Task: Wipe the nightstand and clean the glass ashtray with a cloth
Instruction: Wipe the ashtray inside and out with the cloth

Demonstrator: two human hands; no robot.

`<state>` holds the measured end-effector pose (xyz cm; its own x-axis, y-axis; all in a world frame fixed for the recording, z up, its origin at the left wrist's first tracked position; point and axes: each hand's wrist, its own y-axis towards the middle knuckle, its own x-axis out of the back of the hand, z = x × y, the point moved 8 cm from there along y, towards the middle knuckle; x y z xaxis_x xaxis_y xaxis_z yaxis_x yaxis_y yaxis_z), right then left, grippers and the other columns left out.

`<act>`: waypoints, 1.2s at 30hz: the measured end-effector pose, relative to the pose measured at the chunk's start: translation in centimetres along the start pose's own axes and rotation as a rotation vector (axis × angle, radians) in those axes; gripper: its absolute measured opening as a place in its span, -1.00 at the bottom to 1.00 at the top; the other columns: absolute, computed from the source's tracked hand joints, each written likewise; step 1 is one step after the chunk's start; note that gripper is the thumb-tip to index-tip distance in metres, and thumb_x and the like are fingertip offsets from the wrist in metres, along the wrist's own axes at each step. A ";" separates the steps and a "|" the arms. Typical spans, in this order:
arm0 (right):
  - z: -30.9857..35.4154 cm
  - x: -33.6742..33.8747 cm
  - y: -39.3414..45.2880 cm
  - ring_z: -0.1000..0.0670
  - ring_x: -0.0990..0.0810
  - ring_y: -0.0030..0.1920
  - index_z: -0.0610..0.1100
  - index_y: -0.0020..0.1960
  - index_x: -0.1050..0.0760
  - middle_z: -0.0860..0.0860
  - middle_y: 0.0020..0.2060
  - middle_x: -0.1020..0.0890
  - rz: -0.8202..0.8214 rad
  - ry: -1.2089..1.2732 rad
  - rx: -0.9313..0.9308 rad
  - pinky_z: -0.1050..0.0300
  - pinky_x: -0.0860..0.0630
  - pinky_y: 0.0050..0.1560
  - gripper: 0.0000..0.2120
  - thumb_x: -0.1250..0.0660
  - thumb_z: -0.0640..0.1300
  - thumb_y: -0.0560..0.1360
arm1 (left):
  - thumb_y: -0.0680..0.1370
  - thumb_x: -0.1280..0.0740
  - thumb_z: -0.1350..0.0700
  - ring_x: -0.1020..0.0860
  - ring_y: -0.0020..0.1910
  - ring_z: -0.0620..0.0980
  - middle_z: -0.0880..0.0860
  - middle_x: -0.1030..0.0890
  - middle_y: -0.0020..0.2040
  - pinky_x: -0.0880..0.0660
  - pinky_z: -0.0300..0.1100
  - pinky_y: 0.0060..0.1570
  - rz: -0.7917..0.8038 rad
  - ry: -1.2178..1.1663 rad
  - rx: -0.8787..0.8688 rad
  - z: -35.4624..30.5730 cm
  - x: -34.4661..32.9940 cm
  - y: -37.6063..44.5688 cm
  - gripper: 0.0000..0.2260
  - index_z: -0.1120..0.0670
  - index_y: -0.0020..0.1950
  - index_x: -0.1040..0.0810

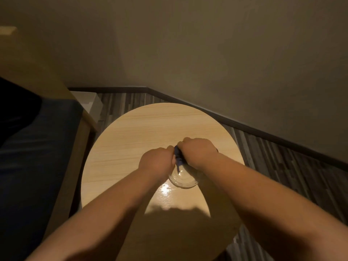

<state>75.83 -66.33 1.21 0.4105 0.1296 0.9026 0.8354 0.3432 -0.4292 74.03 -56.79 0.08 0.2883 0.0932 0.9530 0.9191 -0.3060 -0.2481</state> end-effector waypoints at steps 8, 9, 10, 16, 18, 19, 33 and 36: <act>0.3 0.8 0.7 -0.15 -0.53 0.05 -0.03 0.26 -0.43 -0.06 0.15 -0.48 -0.020 -0.083 0.094 0.01 -0.46 -0.13 -0.72 -0.21 -0.10 0.55 | 0.61 -0.09 0.03 -0.40 -0.36 0.11 0.09 -0.57 -0.21 -0.24 -0.12 -0.42 -0.103 -0.016 0.127 0.3 -1.1 -0.4 -0.80 0.14 0.06 -0.39; 0.2 0.6 0.7 -0.14 -0.53 0.05 -0.03 0.26 -0.43 -0.05 0.15 -0.48 -0.032 -0.067 0.077 0.02 -0.46 -0.14 -0.71 -0.21 -0.11 0.55 | 0.61 -0.09 0.04 -0.39 -0.37 0.10 0.08 -0.56 -0.23 -0.21 -0.13 -0.44 -0.105 -0.014 0.139 0.3 -1.1 -0.4 -0.81 0.14 0.05 -0.39; -0.1 0.6 0.6 -0.14 -0.54 0.04 -0.03 0.26 -0.44 -0.05 0.15 -0.48 -0.050 -0.052 0.055 0.03 -0.44 -0.17 -0.71 -0.22 -0.11 0.54 | 0.61 -0.09 0.05 -0.38 -0.39 0.10 0.07 -0.54 -0.26 -0.19 -0.13 -0.46 -0.104 -0.009 0.150 0.3 -1.2 -0.5 -0.82 0.13 0.04 -0.39; -2.6 -1.6 -2.1 -0.16 -0.58 0.00 -0.10 0.20 -0.45 -0.08 0.04 -0.51 -0.112 0.124 -0.287 0.04 -0.38 -0.22 -0.74 -0.22 -0.19 0.51 | 0.57 -0.12 0.12 -0.31 -0.48 0.03 -0.01 -0.37 -0.42 -0.12 -0.16 -0.52 -0.087 0.003 0.172 0.2 -1.6 -0.8 -0.89 0.11 0.00 -0.39; -2.9 -3.1 -3.7 -0.15 -0.59 -0.02 -0.08 0.20 -0.45 -0.07 0.00 -0.51 -0.136 0.225 -0.411 0.06 -0.38 -0.24 -0.73 -0.23 -0.18 0.51 | 0.57 -0.12 0.11 -0.36 -0.43 0.06 0.04 -0.51 -0.33 -0.15 -0.15 -0.49 -0.080 0.005 0.171 0.0 -1.8 -1.3 -0.88 0.12 0.01 -0.40; -3.0 -3.9 -4.5 -0.15 -0.59 -0.03 -0.06 0.21 -0.45 -0.07 -0.01 -0.50 -0.151 0.289 -0.469 0.07 -0.38 -0.24 -0.72 -0.23 -0.17 0.51 | 0.57 -0.12 0.11 -0.38 -0.41 0.08 0.06 -0.56 -0.28 -0.16 -0.14 -0.48 -0.075 0.006 0.169 -0.1 -1.8 -1.5 -0.88 0.12 0.01 -0.40; -2.3 -8.1 -9.1 -0.20 -0.53 0.05 -0.15 0.19 -0.31 -0.15 0.12 -0.51 -0.160 0.926 -0.857 0.05 -0.35 -0.14 -0.71 -0.16 -0.04 0.53 | 0.54 -0.15 0.16 -0.38 -0.42 0.08 0.07 -0.61 -0.21 -0.17 -0.18 -0.50 -0.043 0.076 0.142 -0.8 -2.1 -1.7 -0.87 0.13 0.06 -0.39; -2.5 -8.0 -9.0 -0.18 -0.54 0.04 -0.16 0.19 -0.32 -0.14 0.11 -0.52 -0.143 0.913 -0.847 0.05 -0.37 -0.13 -0.71 -0.15 -0.04 0.54 | 0.55 -0.16 0.15 -0.34 -0.46 0.04 0.05 -0.57 -0.26 -0.16 -0.18 -0.51 -0.047 0.076 0.134 -0.6 -2.1 -1.7 -0.86 0.12 0.08 -0.38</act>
<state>65.90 -72.76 -2.25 0.1176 -0.6664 0.7362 0.7266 -0.4476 -0.5212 71.71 -57.07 -1.35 0.2274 0.0310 0.9733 0.9603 -0.1731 -0.2189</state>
